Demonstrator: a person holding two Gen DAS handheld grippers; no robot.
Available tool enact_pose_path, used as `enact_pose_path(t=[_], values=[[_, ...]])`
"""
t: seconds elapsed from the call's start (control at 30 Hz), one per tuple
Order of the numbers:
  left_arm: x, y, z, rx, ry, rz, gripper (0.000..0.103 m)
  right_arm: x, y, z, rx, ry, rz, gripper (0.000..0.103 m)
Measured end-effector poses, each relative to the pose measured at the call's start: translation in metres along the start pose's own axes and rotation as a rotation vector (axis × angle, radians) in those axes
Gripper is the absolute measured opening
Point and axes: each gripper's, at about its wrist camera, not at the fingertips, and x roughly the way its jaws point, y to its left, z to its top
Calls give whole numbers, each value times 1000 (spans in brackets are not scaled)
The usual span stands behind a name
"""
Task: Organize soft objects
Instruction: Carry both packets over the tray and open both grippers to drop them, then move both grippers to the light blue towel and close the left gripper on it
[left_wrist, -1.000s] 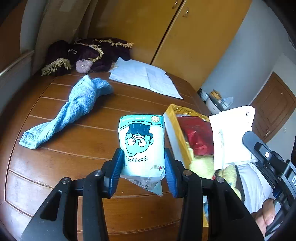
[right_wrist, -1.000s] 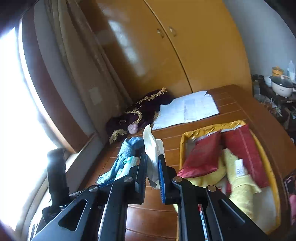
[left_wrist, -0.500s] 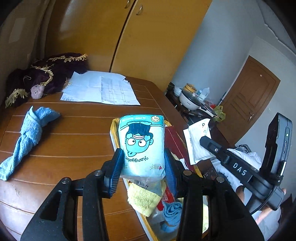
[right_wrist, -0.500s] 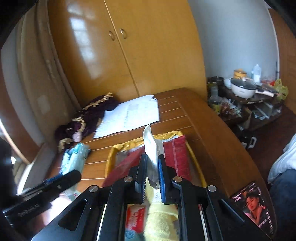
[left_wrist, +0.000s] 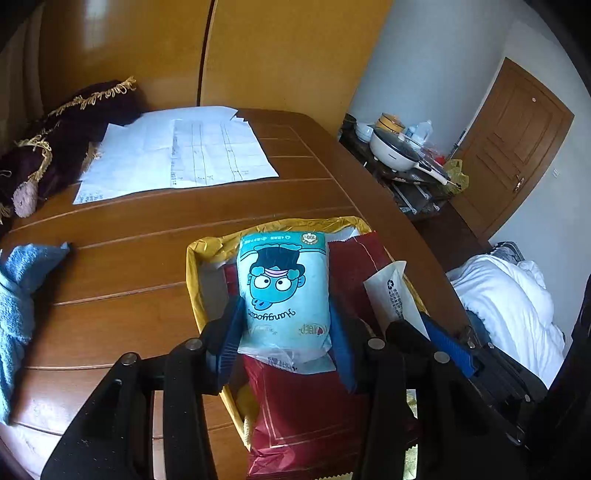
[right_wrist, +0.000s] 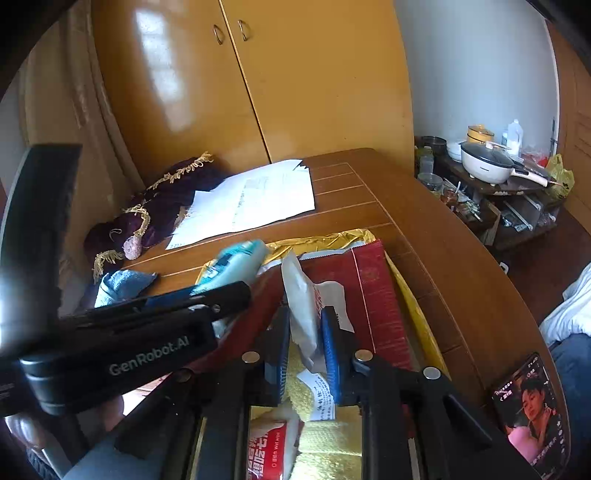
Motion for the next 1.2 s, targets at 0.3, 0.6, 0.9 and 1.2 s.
enact_pose_path(t=[0.3, 0.6, 0.9, 1.2], values=[[-16, 20, -2, -124, -31, -154, 68, -25, -9, 0, 80, -64, 115, 64], [-60, 52, -20, -206, -121, -182, 73, -57, 14, -5, 77, -151, 249, 79], [-111, 109, -58, -260, -261, -16, 73, -46, 70, -7, 4, -64, 408, 82], [-121, 187, -58, -339, -263, 168, 73, 2, 137, 3, -99, 76, 470, 82]])
